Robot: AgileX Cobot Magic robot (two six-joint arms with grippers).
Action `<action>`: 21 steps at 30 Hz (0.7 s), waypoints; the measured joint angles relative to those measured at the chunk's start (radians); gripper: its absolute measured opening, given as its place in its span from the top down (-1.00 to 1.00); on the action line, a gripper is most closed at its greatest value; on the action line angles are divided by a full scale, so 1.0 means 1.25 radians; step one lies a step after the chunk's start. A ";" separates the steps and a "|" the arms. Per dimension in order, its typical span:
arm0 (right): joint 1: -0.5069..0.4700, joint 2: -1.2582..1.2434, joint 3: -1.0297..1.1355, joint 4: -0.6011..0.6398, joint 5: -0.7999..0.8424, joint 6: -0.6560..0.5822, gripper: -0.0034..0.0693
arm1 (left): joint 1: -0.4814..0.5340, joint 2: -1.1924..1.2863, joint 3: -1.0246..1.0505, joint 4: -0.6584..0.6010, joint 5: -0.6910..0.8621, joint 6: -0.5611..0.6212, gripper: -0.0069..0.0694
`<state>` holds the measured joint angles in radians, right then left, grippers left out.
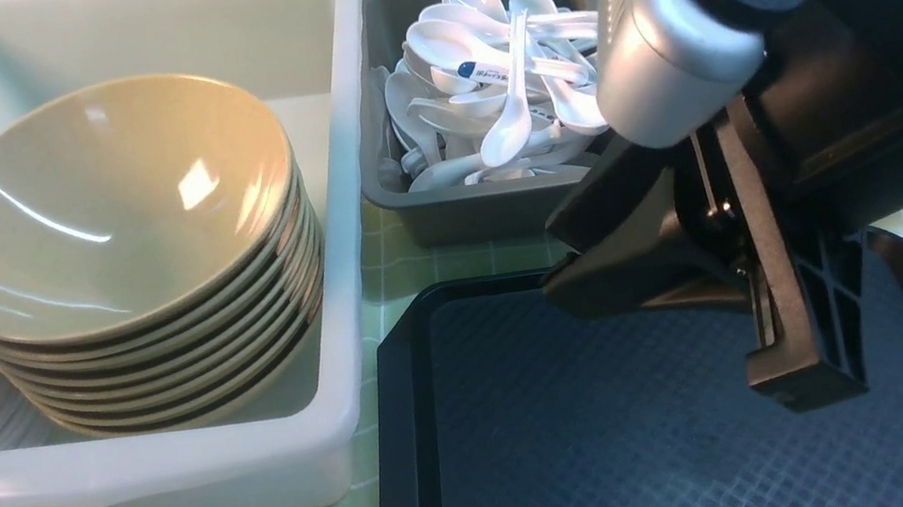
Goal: On green table put chopsticks spoon bowls plates into blue grey white boxes.
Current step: 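Place the white bowl into the white bin with the other dishes with the left gripper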
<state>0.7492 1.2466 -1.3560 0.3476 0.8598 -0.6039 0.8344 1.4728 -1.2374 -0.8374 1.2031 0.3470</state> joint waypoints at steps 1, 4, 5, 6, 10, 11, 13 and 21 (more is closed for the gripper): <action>0.000 0.000 0.000 0.000 0.000 0.000 0.26 | 0.003 0.000 0.000 -0.012 -0.003 0.000 0.78; 0.000 0.000 0.000 0.000 0.002 0.000 0.26 | 0.016 -0.001 0.000 -0.050 -0.006 0.003 0.78; 0.000 0.000 0.000 0.000 0.002 0.000 0.26 | 0.022 -0.001 0.000 -0.057 -0.007 0.003 0.78; 0.000 0.000 0.000 0.000 0.004 0.000 0.26 | 0.036 -0.002 0.000 -0.066 -0.007 0.003 0.78; 0.000 0.000 0.000 0.000 0.005 0.000 0.26 | 0.071 -0.003 0.000 -0.026 -0.022 -0.014 0.78; 0.000 0.000 0.000 0.000 0.005 0.000 0.26 | 0.074 -0.004 0.000 -0.013 -0.027 -0.022 0.78; 0.000 0.000 0.000 0.000 0.005 0.000 0.26 | 0.075 -0.004 0.000 0.033 -0.031 -0.041 0.78; 0.000 0.000 0.000 0.000 -0.002 0.000 0.26 | -0.020 -0.004 0.000 0.316 -0.006 -0.152 0.78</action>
<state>0.7492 1.2466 -1.3560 0.3476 0.8570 -0.6039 0.8099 1.4674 -1.2374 -0.4426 1.1958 0.1570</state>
